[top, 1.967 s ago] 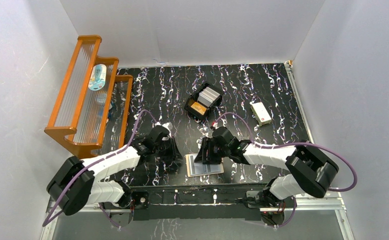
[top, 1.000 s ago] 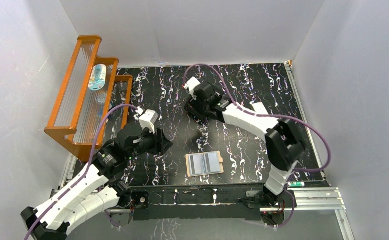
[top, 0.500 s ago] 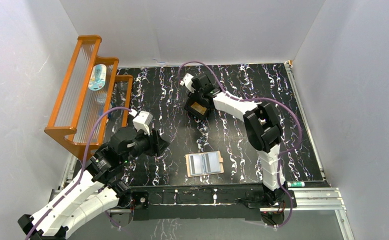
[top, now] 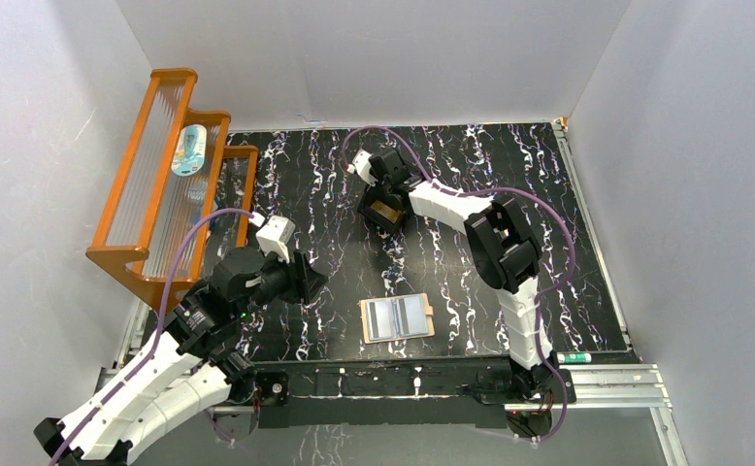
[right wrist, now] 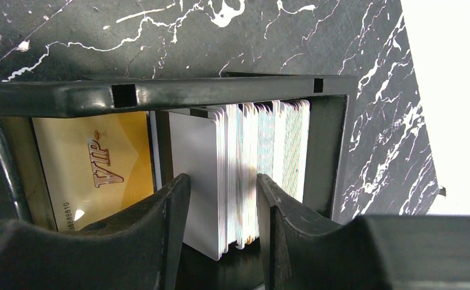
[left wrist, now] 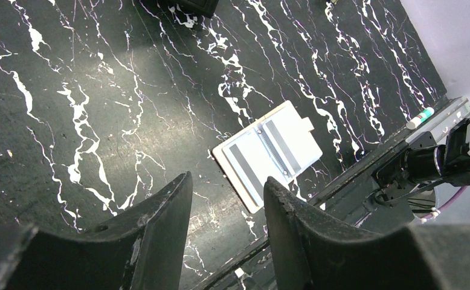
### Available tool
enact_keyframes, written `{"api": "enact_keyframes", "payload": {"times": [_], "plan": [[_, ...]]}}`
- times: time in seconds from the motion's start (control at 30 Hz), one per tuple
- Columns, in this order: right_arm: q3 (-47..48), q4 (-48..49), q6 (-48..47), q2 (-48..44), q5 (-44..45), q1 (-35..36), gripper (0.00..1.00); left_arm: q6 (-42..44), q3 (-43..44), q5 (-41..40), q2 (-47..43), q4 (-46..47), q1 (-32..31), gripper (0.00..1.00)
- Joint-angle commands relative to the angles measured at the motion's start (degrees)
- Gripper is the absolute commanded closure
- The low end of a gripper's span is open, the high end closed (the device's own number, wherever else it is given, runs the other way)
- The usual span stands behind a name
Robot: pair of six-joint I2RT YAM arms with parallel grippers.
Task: Put the credit cards into the card holder
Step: Pick up the credit card from the storage box.
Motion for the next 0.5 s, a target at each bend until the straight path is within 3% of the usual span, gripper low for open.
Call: {"api": "enact_keyframes", "payload": {"times": [0.0,0.13,0.47], "plan": [[2.1,3.0,0.1,0.2,3.3,0.0,0.51,0.4,0.1,-0.9,-0.4,-0.3,-0.2,0.54],[2.0,3.8,1.1,-0.9,4.7,-0.2,0.57,0.3,0.2,-0.8,-0.3,-0.3,-0.2,0.53],[3.2,4.1,1.7,-2.5,5.8,-0.3,0.59,0.2,0.0,-0.6,-0.2,-0.3,-0.2,0.53]]}}
